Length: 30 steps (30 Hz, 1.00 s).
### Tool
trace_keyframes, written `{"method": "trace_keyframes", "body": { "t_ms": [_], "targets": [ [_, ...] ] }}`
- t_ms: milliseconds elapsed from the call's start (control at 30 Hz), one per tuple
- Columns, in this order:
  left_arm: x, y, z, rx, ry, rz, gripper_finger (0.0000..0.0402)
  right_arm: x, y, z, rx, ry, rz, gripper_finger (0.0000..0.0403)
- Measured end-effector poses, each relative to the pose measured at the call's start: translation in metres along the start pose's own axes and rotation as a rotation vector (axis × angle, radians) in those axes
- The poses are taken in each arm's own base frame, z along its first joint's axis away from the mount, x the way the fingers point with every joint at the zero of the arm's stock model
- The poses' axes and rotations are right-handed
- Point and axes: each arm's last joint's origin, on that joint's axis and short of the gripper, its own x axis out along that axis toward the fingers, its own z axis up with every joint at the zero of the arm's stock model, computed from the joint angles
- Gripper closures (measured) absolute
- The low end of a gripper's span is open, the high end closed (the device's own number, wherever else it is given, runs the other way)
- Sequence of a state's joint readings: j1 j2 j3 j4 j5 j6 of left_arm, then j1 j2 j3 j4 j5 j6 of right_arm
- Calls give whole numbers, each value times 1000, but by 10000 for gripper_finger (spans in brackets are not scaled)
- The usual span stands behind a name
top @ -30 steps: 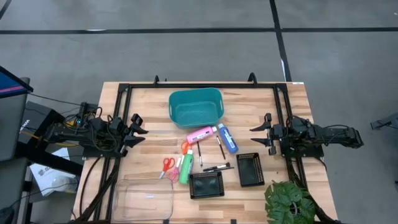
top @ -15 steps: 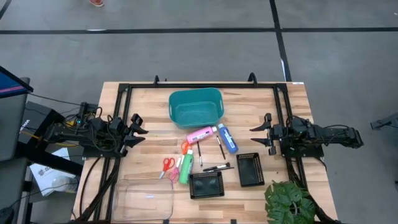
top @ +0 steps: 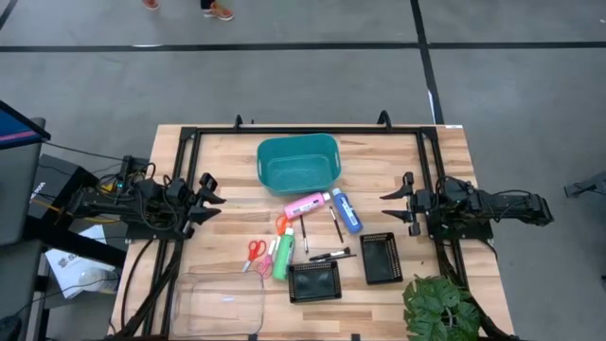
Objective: Pick & Place Paint Supplies
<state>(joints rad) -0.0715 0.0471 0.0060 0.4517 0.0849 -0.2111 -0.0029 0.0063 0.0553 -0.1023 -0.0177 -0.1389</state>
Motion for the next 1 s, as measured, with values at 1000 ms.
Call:
{"method": "trace_keyframes", "body": {
  "t_ms": [1000],
  "targets": [
    [10, 6, -24, 79, 218, 45, 280, -2, -5, 18, 509, -202, -38, 234]
  ]
}}
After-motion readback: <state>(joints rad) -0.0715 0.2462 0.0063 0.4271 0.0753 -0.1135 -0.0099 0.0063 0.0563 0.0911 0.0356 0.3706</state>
